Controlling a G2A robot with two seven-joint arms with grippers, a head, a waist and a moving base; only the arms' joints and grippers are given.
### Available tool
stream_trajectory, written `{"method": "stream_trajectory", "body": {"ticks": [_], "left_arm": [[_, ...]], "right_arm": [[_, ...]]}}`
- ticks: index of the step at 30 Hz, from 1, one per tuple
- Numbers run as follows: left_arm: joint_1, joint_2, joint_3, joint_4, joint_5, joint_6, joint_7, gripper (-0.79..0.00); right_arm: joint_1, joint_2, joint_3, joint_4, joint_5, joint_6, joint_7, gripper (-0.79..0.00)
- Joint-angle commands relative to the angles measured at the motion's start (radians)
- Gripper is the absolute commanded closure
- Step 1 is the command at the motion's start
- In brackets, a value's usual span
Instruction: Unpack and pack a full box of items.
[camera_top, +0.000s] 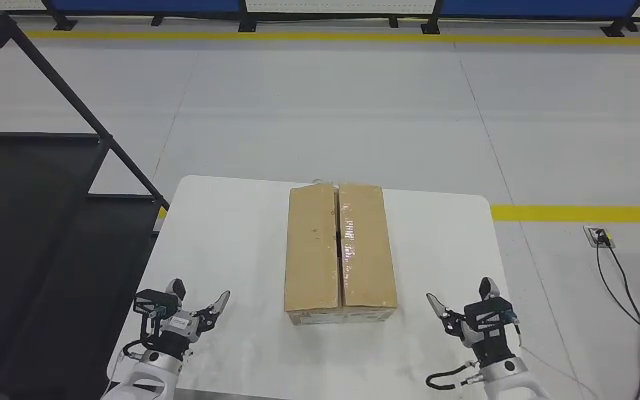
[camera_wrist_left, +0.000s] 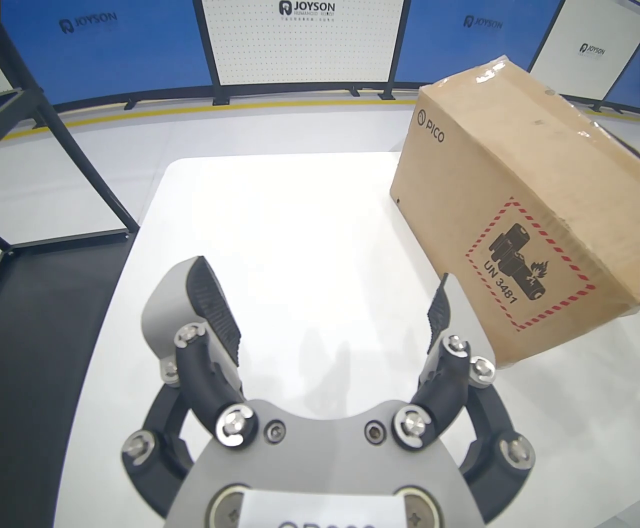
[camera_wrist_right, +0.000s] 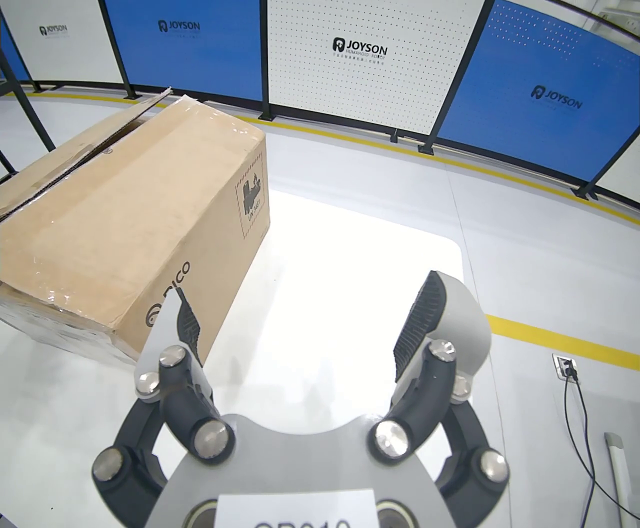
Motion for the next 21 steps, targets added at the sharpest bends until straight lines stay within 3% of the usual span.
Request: {"method": "stream_trajectory", "body": {"ticks": [1,6,11,14,21], "left_arm": [[0.000,0.000,0.000,0.000,0.000,0.000,0.000,-0.785],[-0.003,-0.001,0.002,-0.002,-0.005,0.005,0.001,-0.785],[-0.037,-0.008,0.045,-0.005,0.010,0.042,-0.031,-0.785],[-0.074,-0.013,0.075,0.010,0.033,0.076,-0.049,-0.785],[-0.136,-0.026,0.134,0.059,-0.032,0.086,-0.057,-0.785]], "right_arm": [[0.000,0.000,0.000,0.000,0.000,0.000,0.000,-0.785],[0.006,-0.005,-0.003,0.005,0.071,0.000,-0.015,-0.785],[0.025,-0.008,-0.027,0.014,0.023,-0.009,-0.114,-0.785],[0.022,-0.014,-0.043,0.018,-0.043,0.070,-0.191,-0.785],[0.021,-0.019,-0.078,0.008,-0.093,0.081,-0.235,-0.785]]}}
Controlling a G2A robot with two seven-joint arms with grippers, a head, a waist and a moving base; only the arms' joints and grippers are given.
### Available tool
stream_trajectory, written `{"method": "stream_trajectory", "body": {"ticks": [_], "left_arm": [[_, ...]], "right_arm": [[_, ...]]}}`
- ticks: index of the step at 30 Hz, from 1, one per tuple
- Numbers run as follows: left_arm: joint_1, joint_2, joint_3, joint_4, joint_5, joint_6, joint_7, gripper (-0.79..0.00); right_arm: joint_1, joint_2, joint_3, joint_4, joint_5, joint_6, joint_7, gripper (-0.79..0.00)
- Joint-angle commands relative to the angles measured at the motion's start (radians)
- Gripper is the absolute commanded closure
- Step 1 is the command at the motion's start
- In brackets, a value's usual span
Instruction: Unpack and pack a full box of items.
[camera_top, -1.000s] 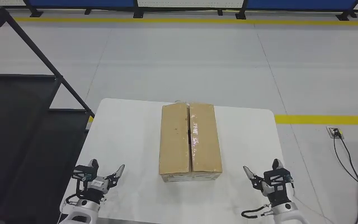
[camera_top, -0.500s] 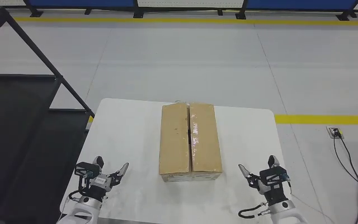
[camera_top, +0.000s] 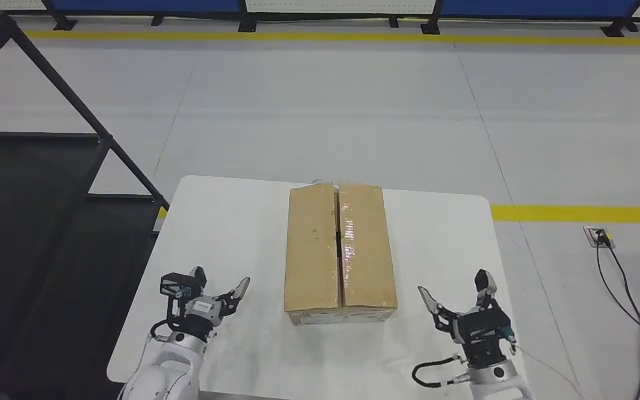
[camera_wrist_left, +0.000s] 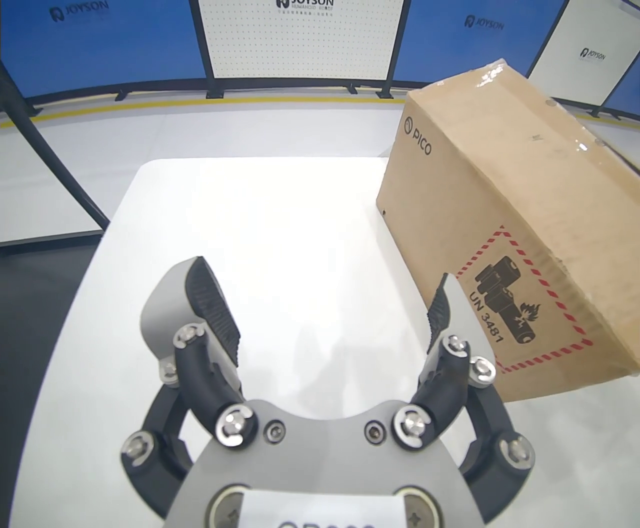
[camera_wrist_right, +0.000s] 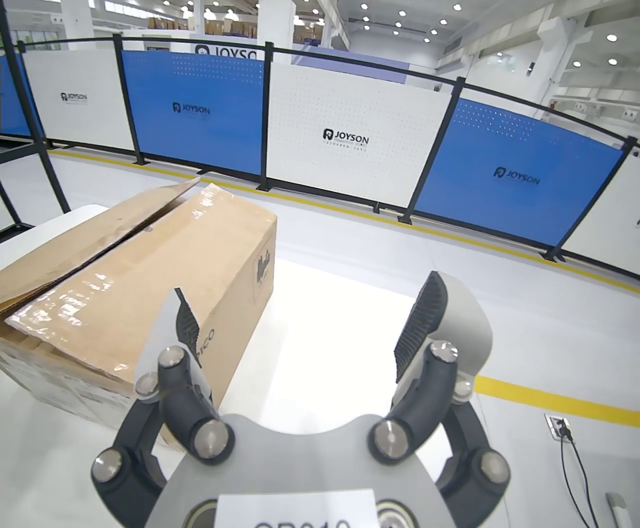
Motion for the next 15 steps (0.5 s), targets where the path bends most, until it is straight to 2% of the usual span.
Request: {"method": "stream_trajectory", "body": {"ticks": [1,9,11,15], "left_arm": [[0.000,0.000,0.000,0.000,0.000,-0.001,0.000,-0.785],[0.000,0.000,0.003,0.003,0.018,0.009,0.002,-0.785],[-0.011,-0.004,0.029,0.009,0.047,0.038,-0.001,-0.785],[-0.050,-0.014,0.089,0.035,0.066,0.038,-0.015,-0.785]], "right_arm": [[0.000,0.000,0.001,0.000,0.002,0.001,0.001,-0.785],[0.001,0.001,-0.009,-0.002,-0.025,-0.024,-0.006,-0.785],[0.010,0.002,-0.023,0.002,-0.077,-0.050,-0.016,-0.785],[0.016,0.001,-0.048,-0.002,-0.144,-0.051,-0.019,-0.785]]}}
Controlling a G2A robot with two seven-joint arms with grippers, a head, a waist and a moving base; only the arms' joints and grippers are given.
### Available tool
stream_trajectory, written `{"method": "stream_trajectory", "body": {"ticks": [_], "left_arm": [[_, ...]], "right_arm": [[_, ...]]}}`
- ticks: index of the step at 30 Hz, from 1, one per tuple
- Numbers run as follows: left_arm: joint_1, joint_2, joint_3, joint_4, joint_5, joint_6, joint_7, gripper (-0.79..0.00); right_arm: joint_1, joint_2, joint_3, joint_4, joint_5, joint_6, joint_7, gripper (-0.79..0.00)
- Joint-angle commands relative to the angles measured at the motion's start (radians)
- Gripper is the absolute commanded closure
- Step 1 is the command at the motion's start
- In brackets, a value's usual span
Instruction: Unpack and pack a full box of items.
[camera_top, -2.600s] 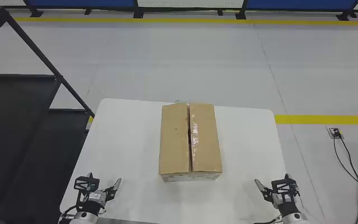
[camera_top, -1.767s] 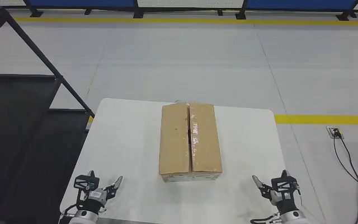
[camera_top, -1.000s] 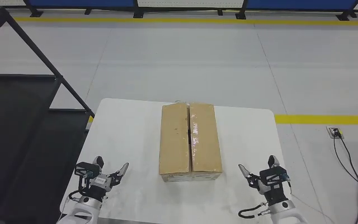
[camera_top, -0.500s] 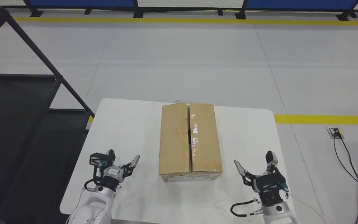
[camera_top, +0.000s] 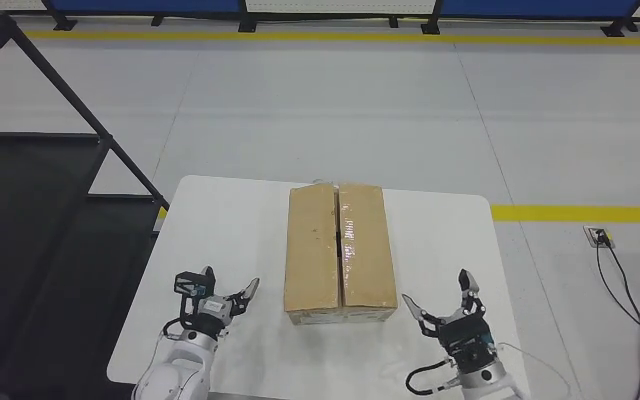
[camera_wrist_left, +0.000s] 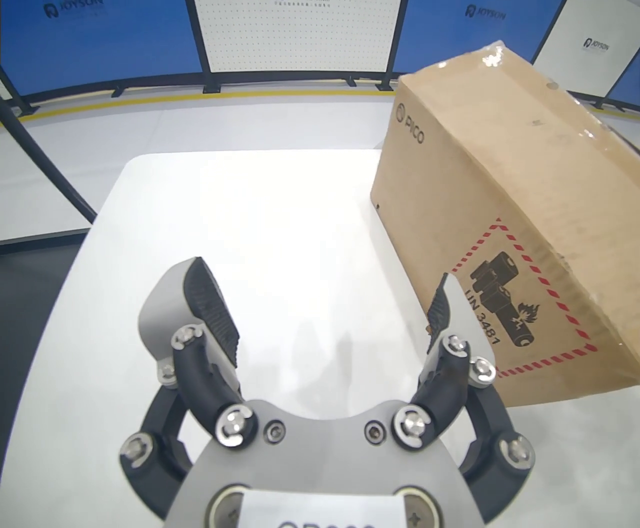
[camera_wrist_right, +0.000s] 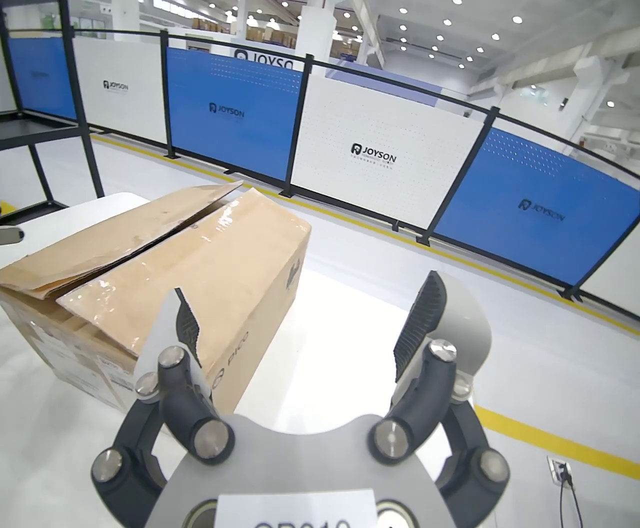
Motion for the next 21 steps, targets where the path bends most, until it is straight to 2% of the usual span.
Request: {"method": "stream_trajectory", "body": {"ticks": [1,8,14,21], "left_arm": [[-0.020,-0.004,0.030,0.018,0.015,0.000,0.001,-0.785],[-0.066,-0.016,0.103,0.063,0.055,-0.022,0.000,-0.785],[-0.082,-0.023,0.136,0.074,0.081,-0.032,-0.005,-0.785],[-0.097,-0.030,0.162,0.079,0.090,-0.042,-0.012,-0.785]], "right_arm": [[0.001,-0.001,-0.007,-0.003,-0.015,-0.003,-0.002,-0.785],[-0.015,0.002,0.003,0.000,-0.080,-0.023,0.016,-0.785],[-0.021,0.004,-0.001,0.011,-0.158,-0.039,0.024,-0.785],[-0.020,0.002,0.003,0.018,-0.160,-0.042,0.020,-0.785]]}}
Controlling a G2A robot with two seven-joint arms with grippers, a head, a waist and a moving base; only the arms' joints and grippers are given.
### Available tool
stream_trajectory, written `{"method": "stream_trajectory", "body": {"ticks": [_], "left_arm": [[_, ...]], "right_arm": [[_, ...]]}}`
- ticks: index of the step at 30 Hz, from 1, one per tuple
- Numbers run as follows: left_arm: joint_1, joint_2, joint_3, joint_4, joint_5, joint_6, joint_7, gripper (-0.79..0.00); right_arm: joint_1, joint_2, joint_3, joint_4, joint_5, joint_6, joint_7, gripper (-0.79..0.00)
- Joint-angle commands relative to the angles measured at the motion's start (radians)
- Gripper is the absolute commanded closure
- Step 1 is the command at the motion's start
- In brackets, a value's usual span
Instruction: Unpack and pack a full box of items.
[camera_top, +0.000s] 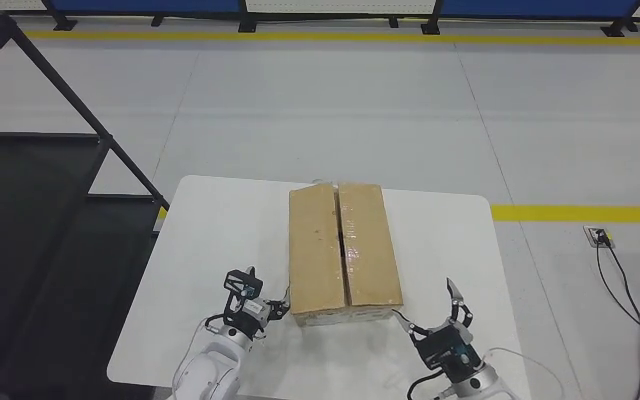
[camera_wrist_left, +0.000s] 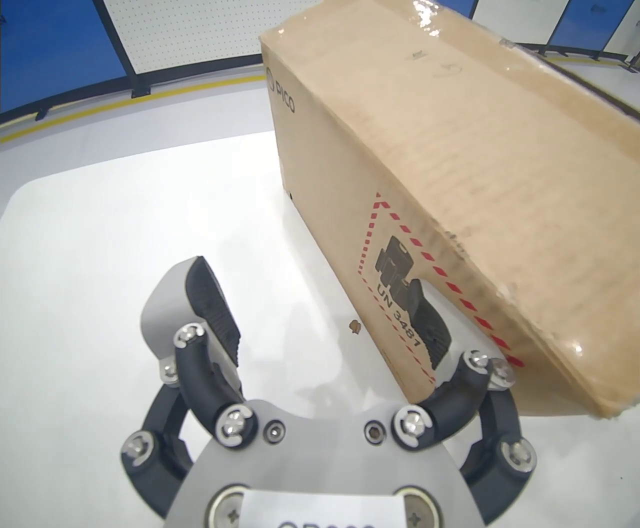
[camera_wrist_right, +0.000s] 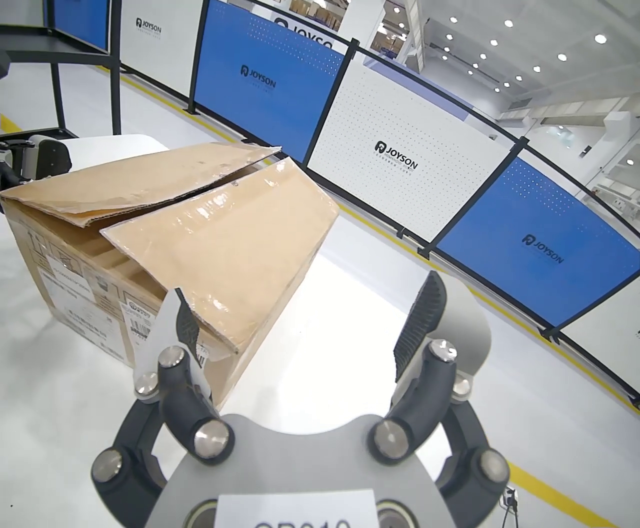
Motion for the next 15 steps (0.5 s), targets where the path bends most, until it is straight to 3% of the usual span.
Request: {"method": "stream_trajectory", "body": {"ticks": [1,15], "left_arm": [[-0.005,-0.002,0.010,0.002,0.005,-0.004,-0.001,-0.785],[-0.036,-0.016,0.069,0.015,0.043,-0.040,-0.005,-0.785]], "right_arm": [[0.001,-0.001,0.002,0.004,0.004,-0.002,-0.002,-0.785],[0.000,-0.004,0.015,0.028,0.025,-0.002,-0.028,-0.785]]}}
